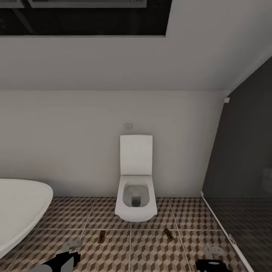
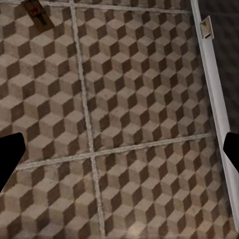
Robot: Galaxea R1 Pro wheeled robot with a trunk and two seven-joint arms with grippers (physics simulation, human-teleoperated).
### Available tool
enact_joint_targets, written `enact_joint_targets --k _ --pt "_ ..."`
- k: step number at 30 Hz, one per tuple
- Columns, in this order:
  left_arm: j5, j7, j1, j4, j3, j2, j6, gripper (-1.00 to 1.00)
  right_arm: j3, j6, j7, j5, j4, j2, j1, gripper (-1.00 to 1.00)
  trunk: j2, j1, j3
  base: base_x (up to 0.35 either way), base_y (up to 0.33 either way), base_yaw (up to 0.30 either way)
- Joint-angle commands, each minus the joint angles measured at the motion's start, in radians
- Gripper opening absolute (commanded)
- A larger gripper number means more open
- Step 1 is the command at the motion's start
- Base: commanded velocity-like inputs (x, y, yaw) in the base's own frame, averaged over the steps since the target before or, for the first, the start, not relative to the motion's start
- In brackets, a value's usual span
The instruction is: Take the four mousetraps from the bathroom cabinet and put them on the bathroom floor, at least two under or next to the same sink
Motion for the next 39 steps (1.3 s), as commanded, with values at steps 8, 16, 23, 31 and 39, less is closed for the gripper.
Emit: enact_joint_targets --k 8,16,23,31,39 --pt "0.009 -0.024 0.047 0.004 -0.009 -0.002 0.002 1.0 0.002 -0.015 -0.002 -0.001 0.003 0.001 0.044 1.0 0.056 -0.031 0.024 0.0 0.0 0.0" --pt "0.01 -0.033 0.112 0.005 -0.009 -0.003 0.0 1.0 0.002 -0.019 -0.001 -0.002 0.003 0.002 0.104 1.0 0.112 -0.062 0.049 0.0 0.0 0.0" --pt "0.011 -0.036 0.189 0.005 -0.007 -0.007 -0.001 1.0 0.002 -0.033 0.007 -0.004 0.004 0.004 0.188 1.0 0.161 -0.088 0.071 0.0 0.0 0.0" --pt "0.037 -0.038 0.248 0.005 -0.007 -0.019 -0.002 1.0 0.002 -0.046 0.01 -0.006 0.004 0.012 0.26 1.0 0.217 -0.119 0.096 0.0 0.0 0.0" --pt "0.057 -0.04 0.28 0.005 -0.007 -0.021 -0.006 1.0 0.002 -0.048 0.013 -0.011 0.004 0.015 0.309 1.0 0.273 -0.15 0.121 0.0 0.0 0.0"
